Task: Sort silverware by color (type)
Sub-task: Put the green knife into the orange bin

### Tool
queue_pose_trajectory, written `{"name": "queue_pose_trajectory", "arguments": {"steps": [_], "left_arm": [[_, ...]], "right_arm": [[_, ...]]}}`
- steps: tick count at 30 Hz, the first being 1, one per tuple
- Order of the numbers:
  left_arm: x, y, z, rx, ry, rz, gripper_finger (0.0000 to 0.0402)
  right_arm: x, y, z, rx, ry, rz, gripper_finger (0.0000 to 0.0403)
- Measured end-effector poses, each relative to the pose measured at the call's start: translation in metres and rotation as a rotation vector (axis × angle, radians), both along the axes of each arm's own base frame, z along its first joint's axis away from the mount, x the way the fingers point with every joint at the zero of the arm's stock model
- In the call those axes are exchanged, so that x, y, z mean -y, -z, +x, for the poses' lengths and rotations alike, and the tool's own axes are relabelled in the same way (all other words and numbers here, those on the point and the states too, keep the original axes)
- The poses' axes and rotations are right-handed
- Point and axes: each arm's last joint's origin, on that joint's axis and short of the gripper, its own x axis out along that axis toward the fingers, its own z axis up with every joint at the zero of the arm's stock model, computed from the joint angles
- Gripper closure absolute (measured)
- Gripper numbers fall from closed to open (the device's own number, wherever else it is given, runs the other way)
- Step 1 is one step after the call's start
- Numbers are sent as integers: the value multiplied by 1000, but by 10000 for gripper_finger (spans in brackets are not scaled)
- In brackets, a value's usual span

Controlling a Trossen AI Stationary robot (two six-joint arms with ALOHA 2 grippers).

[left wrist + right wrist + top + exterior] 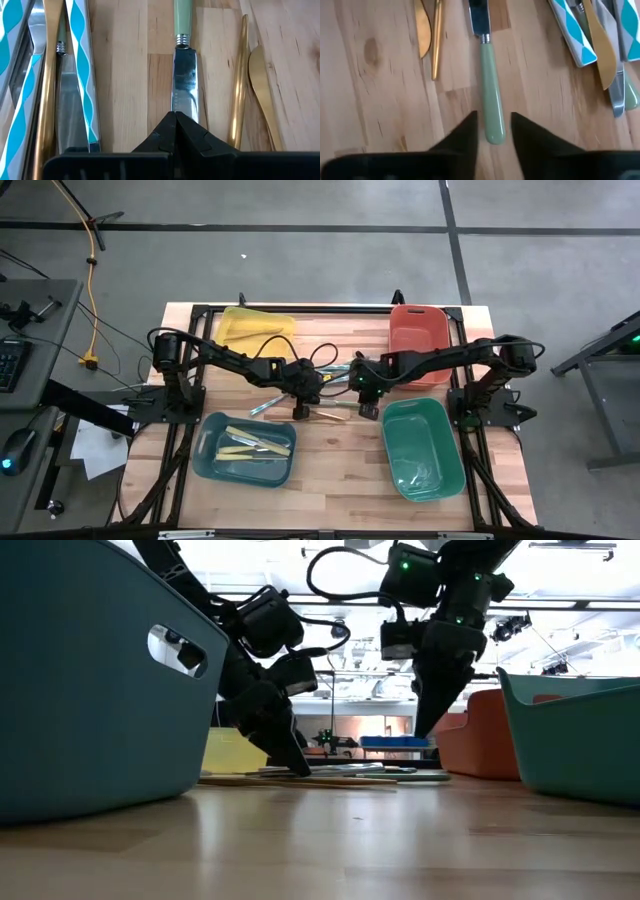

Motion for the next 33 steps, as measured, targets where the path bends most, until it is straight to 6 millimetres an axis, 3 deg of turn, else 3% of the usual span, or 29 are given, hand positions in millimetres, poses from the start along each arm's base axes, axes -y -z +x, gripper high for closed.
{"name": "queue_pose_trajectory", "arguments": {"steps": [4,7,12,15,21,29,33], "left_arm": [[0,0,0,1,-1,1,401],[0,0,0,1,-1,1,402],[0,0,0,3,-3,2,401],[0,0,0,3,-4,3,401],[0,0,0,4,-5,4,401],[-1,0,0,3,-25,-2,401],[-1,2,0,-3,-29,-5,401]], "right_arm": [[0,7,1,-29,-48,-16,225],[1,22,6,-67,-87,-32,189],[3,46,9,-159,-123,-107,177],[3,48,10,-168,-124,-111,181],[2,49,8,-197,-124,-113,231],[2,50,6,-221,-113,-127,377],[3,50,5,-229,-106,-141,386]]}}
